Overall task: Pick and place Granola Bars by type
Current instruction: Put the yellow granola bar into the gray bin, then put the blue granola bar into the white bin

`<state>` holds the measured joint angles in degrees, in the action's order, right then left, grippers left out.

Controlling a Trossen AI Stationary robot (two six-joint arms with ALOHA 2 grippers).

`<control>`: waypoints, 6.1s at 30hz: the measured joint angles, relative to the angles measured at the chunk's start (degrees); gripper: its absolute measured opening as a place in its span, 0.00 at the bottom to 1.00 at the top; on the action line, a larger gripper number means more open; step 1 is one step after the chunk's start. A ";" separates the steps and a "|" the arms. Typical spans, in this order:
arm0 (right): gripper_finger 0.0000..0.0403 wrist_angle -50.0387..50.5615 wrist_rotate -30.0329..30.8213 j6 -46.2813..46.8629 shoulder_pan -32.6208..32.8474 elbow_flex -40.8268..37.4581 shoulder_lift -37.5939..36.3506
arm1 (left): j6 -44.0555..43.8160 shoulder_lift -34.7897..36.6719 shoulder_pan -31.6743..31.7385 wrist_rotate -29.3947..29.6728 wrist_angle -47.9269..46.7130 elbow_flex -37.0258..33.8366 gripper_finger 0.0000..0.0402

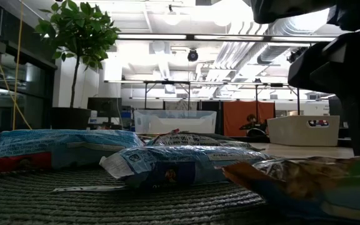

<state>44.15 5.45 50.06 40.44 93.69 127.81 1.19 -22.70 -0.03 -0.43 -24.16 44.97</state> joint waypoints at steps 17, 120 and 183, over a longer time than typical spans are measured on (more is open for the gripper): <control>0.09 5.05 -4.44 -1.44 -0.51 7.43 0.66 | -0.02 0.00 0.00 0.00 0.00 0.00 0.00; 0.08 42.32 34.61 -18.96 -66.23 9.23 -22.01 | -0.01 -0.02 0.02 0.00 0.00 0.00 0.00; 0.40 -3.93 10.77 -5.15 -93.49 -45.09 -50.08 | -0.01 -0.01 0.00 -0.01 0.00 0.00 0.00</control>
<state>40.22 16.23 44.90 -53.05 48.60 77.73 1.18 -22.71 -0.03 -0.44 -24.16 44.97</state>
